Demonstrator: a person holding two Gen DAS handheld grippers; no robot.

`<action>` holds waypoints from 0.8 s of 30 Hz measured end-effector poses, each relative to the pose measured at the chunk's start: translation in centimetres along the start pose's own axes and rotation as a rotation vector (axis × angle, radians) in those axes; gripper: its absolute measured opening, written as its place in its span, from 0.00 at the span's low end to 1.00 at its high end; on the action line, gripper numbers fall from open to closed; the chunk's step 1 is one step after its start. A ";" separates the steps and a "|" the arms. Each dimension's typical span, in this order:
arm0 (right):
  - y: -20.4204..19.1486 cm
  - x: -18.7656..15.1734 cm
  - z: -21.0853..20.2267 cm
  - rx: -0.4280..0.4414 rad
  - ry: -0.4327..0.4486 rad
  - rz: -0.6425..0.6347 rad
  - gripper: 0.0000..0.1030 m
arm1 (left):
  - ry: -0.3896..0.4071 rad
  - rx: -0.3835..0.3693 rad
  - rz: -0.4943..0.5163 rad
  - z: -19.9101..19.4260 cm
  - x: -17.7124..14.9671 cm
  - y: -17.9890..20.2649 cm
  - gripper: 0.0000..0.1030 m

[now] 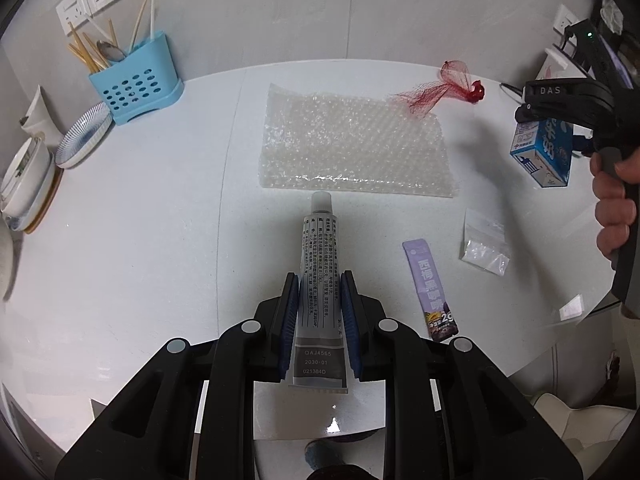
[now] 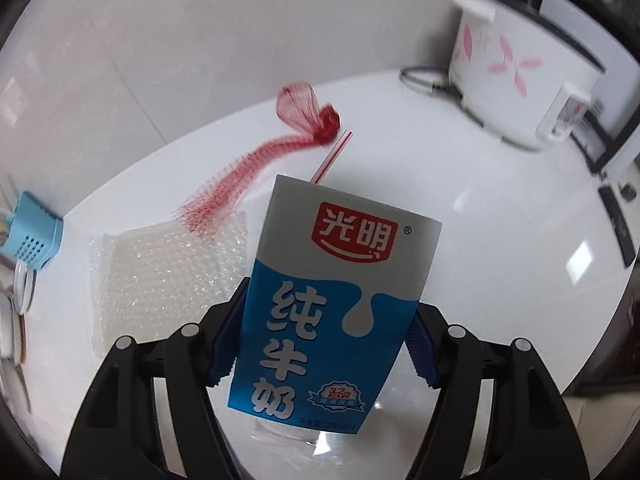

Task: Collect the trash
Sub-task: 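Carry the ointment tube and milk carton down over the wastebasket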

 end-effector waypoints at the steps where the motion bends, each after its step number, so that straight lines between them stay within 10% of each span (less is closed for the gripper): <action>1: -0.1 0.0 -0.8 -0.001 0.026 -0.022 0.64 | 0.004 -0.003 0.002 -0.2 -0.1 0.0 0.20; 24: -0.4 -12.1 -15.0 0.128 0.348 -0.276 0.64 | 0.192 -0.090 -0.019 -8.9 -5.1 -0.2 0.20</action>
Point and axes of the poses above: each gripper's, at about its wrist camera, not at the fingertips, and z roughly the way its jaws point, y to its right, x to its top, the point moved 3 cm from there along z, roughly the way its jaws point, and after that the axes turned 4 degrees about -z, right-handed, at the moved point
